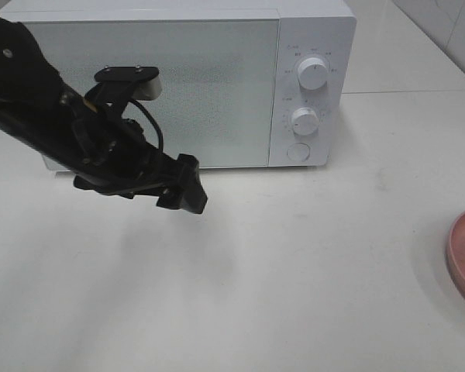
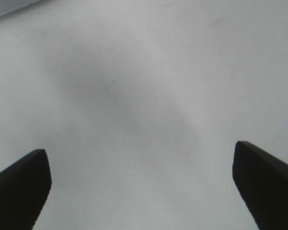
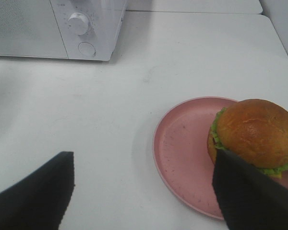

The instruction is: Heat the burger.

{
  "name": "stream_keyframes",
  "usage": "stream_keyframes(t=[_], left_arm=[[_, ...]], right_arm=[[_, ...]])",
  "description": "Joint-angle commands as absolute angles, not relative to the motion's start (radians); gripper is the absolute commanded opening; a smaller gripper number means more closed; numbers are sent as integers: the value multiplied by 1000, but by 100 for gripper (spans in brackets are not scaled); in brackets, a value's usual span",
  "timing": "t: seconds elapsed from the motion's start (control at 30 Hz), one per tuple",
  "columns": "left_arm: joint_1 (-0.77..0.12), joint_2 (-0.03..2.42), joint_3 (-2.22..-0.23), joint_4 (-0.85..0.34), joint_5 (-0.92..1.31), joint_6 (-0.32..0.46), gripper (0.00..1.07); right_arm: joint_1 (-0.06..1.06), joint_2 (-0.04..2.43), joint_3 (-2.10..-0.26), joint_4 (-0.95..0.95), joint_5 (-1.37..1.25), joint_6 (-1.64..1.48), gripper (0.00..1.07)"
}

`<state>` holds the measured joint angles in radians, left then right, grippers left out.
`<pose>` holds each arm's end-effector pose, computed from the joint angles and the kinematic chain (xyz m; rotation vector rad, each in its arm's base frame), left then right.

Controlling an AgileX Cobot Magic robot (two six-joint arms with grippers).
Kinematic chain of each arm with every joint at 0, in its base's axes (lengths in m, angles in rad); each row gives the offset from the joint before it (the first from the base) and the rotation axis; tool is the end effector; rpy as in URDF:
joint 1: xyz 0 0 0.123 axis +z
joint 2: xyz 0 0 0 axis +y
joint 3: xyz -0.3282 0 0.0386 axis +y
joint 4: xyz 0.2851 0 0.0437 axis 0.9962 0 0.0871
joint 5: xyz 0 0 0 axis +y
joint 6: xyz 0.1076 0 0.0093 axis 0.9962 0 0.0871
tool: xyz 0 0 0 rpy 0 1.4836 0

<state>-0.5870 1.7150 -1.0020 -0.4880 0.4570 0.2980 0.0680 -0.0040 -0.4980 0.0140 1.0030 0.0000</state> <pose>0.3068 -0.2310 0.1979 0.6574 2.5864 -0.5227 -0.0007 0.0012 0.2923 -0.0677 1.9839 0.0606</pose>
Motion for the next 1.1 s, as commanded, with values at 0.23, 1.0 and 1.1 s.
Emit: stream_keyframes(t=[0.23, 1.0, 1.1], left_arm=[[-399, 1563, -999, -356, 888, 254, 100], [77, 1215, -986, -136, 1267, 27, 100], [77, 1127, -936, -67, 1263, -21, 100]], right_arm=[[59, -31, -496, 14, 997, -12, 76], [59, -31, -496, 14, 997, -12, 76], [59, -31, -496, 14, 997, -12, 76]])
